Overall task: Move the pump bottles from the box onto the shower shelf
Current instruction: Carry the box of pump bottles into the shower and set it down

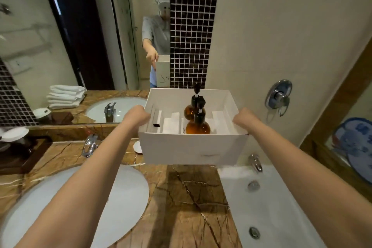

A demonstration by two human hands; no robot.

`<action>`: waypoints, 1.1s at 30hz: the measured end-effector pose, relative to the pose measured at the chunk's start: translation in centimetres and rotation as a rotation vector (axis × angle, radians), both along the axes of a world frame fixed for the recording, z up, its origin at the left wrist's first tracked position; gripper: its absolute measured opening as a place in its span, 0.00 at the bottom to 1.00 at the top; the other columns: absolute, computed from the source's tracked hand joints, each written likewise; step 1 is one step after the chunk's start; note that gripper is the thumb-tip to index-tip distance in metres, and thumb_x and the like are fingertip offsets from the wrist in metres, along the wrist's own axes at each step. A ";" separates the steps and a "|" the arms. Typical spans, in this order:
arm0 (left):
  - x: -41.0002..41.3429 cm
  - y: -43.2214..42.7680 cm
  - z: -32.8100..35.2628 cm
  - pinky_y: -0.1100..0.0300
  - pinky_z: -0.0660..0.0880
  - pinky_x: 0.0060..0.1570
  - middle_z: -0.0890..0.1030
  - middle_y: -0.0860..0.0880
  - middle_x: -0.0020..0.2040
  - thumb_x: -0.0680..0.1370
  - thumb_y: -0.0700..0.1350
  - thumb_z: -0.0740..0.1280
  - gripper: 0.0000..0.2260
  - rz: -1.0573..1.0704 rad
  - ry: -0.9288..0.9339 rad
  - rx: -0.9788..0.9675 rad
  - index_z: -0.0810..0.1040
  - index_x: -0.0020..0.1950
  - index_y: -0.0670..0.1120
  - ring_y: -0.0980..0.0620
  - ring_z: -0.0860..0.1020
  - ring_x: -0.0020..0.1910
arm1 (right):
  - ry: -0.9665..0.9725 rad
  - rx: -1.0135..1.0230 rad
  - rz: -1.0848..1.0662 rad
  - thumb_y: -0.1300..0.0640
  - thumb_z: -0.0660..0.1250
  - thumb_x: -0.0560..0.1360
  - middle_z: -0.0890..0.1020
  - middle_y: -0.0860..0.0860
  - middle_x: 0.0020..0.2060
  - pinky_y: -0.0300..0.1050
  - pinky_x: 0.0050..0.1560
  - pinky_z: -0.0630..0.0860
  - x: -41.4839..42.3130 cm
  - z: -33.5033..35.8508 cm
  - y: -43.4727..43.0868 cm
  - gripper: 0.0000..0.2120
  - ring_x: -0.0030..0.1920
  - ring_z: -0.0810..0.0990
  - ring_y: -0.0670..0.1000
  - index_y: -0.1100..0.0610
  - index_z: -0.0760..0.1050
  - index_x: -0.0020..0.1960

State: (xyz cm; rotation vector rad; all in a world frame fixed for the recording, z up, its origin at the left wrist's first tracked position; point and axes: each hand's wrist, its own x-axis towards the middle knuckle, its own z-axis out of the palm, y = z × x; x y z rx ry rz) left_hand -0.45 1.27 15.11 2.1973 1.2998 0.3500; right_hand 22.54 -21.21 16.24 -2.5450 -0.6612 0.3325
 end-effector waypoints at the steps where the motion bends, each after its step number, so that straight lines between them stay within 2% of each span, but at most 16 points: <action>1: -0.2 -0.5 1.8 0.56 0.69 0.40 0.73 0.45 0.37 0.73 0.39 0.61 0.02 -0.007 0.000 0.007 0.71 0.43 0.40 0.44 0.73 0.41 | -0.005 0.005 0.008 0.62 0.59 0.73 0.79 0.58 0.44 0.38 0.27 0.68 -0.2 1.8 -0.5 0.14 0.38 0.75 0.58 0.62 0.75 0.57; 3: -0.7 -1.5 5.3 0.57 0.69 0.35 0.72 0.45 0.35 0.72 0.38 0.61 0.04 -0.021 -0.029 -0.003 0.70 0.38 0.39 0.45 0.73 0.38 | -0.017 0.017 0.023 0.63 0.60 0.73 0.79 0.60 0.51 0.42 0.34 0.72 -0.8 5.2 -1.6 0.15 0.44 0.77 0.60 0.62 0.74 0.59; 5: -1.2 -2.7 8.5 0.59 0.67 0.28 0.72 0.45 0.32 0.72 0.37 0.61 0.08 -0.027 -0.050 0.001 0.69 0.32 0.40 0.47 0.73 0.33 | -0.035 0.005 0.024 0.63 0.60 0.73 0.79 0.62 0.56 0.44 0.40 0.71 -1.6 8.3 -3.0 0.17 0.53 0.78 0.62 0.64 0.73 0.61; 7: -1.8 -4.2 11.2 0.61 0.65 0.22 0.72 0.45 0.30 0.71 0.36 0.62 0.09 -0.019 -0.053 0.020 0.69 0.31 0.41 0.49 0.72 0.29 | -0.053 -0.013 0.023 0.64 0.60 0.74 0.78 0.62 0.59 0.44 0.41 0.70 -2.4 10.9 -4.4 0.17 0.57 0.78 0.62 0.66 0.72 0.62; 9: -2.4 -5.7 13.4 0.63 0.63 0.20 0.72 0.45 0.31 0.70 0.35 0.63 0.08 -0.012 -0.042 0.032 0.69 0.32 0.41 0.50 0.72 0.28 | -0.054 -0.018 0.028 0.65 0.59 0.75 0.77 0.62 0.58 0.44 0.40 0.72 -3.4 12.9 -5.9 0.17 0.56 0.78 0.63 0.66 0.71 0.63; 12: -3.2 -7.7 15.5 0.60 0.64 0.21 0.72 0.44 0.34 0.70 0.34 0.63 0.03 -0.036 -0.031 0.008 0.71 0.38 0.38 0.48 0.72 0.31 | -0.055 0.012 0.009 0.65 0.58 0.77 0.76 0.61 0.48 0.44 0.30 0.70 -4.8 15.2 -8.4 0.15 0.47 0.77 0.63 0.65 0.70 0.62; 14: -3.7 -9.2 16.3 0.59 0.64 0.23 0.71 0.43 0.35 0.70 0.33 0.63 0.04 -0.048 -0.037 0.014 0.71 0.44 0.37 0.48 0.71 0.32 | -0.052 0.044 0.002 0.66 0.58 0.76 0.76 0.63 0.53 0.47 0.37 0.73 -5.6 16.1 -10.0 0.13 0.47 0.74 0.61 0.65 0.71 0.60; 17: -4.1 -11.4 16.7 0.59 0.64 0.25 0.71 0.44 0.36 0.70 0.32 0.63 0.07 -0.078 -0.059 0.017 0.71 0.47 0.37 0.48 0.70 0.33 | -0.056 0.071 -0.027 0.66 0.59 0.75 0.75 0.64 0.61 0.49 0.47 0.74 -6.1 16.6 -12.3 0.17 0.54 0.76 0.62 0.67 0.70 0.64; 19: -3.9 -12.9 16.7 0.60 0.64 0.26 0.70 0.44 0.36 0.71 0.32 0.63 0.08 -0.096 -0.050 0.005 0.70 0.49 0.37 0.49 0.70 0.33 | -0.067 0.064 -0.068 0.66 0.60 0.75 0.75 0.63 0.61 0.49 0.49 0.73 -6.2 16.5 -14.0 0.19 0.58 0.75 0.63 0.66 0.68 0.65; 21: -3.5 -14.5 16.6 0.60 0.64 0.26 0.70 0.45 0.37 0.71 0.32 0.63 0.10 -0.121 -0.031 -0.002 0.70 0.52 0.38 0.49 0.70 0.33 | -0.067 0.057 -0.100 0.66 0.61 0.74 0.76 0.63 0.59 0.49 0.47 0.74 -6.2 16.2 -15.8 0.20 0.57 0.76 0.64 0.66 0.69 0.66; 23: -2.8 -16.0 16.5 0.58 0.66 0.27 0.72 0.42 0.42 0.72 0.32 0.62 0.12 -0.148 -0.011 -0.025 0.70 0.55 0.38 0.47 0.71 0.35 | -0.050 0.061 -0.122 0.67 0.61 0.74 0.77 0.62 0.53 0.48 0.40 0.74 -6.4 15.8 -17.8 0.19 0.49 0.77 0.62 0.66 0.70 0.65; 25: -1.9 -17.7 16.5 0.55 0.68 0.30 0.73 0.39 0.52 0.72 0.32 0.62 0.15 -0.177 0.025 -0.043 0.70 0.59 0.37 0.43 0.73 0.42 | -0.031 0.080 -0.159 0.68 0.61 0.74 0.76 0.60 0.50 0.47 0.37 0.71 -6.4 15.3 -19.9 0.18 0.43 0.73 0.58 0.63 0.70 0.64; 28: 0.1 -20.4 16.5 0.53 0.70 0.34 0.72 0.37 0.62 0.73 0.32 0.63 0.20 -0.238 0.059 -0.019 0.68 0.65 0.36 0.38 0.73 0.53 | -0.023 0.050 -0.229 0.65 0.63 0.75 0.77 0.62 0.53 0.46 0.38 0.72 -6.2 15.1 -23.4 0.17 0.47 0.76 0.60 0.67 0.71 0.62; 30: 1.4 -22.4 16.4 0.53 0.70 0.42 0.71 0.37 0.65 0.73 0.32 0.64 0.21 -0.300 0.045 -0.013 0.67 0.66 0.36 0.37 0.72 0.59 | -0.045 0.007 -0.272 0.63 0.63 0.75 0.78 0.63 0.56 0.48 0.44 0.75 -6.3 15.3 -26.1 0.16 0.53 0.77 0.61 0.69 0.72 0.61; 31: 1.9 -23.3 16.3 0.54 0.69 0.43 0.71 0.37 0.65 0.73 0.32 0.64 0.21 -0.334 0.027 -0.017 0.67 0.66 0.36 0.38 0.72 0.60 | -0.069 -0.005 -0.291 0.63 0.63 0.75 0.78 0.63 0.55 0.48 0.45 0.74 -6.4 15.4 -27.5 0.16 0.50 0.78 0.60 0.69 0.72 0.61; 33: 3.1 -25.3 16.4 0.55 0.68 0.41 0.72 0.37 0.63 0.73 0.33 0.63 0.20 -0.412 0.014 -0.013 0.68 0.65 0.37 0.40 0.73 0.55 | -0.097 0.000 -0.345 0.62 0.63 0.75 0.79 0.61 0.48 0.44 0.39 0.72 -6.6 15.7 -30.5 0.15 0.42 0.75 0.56 0.67 0.73 0.59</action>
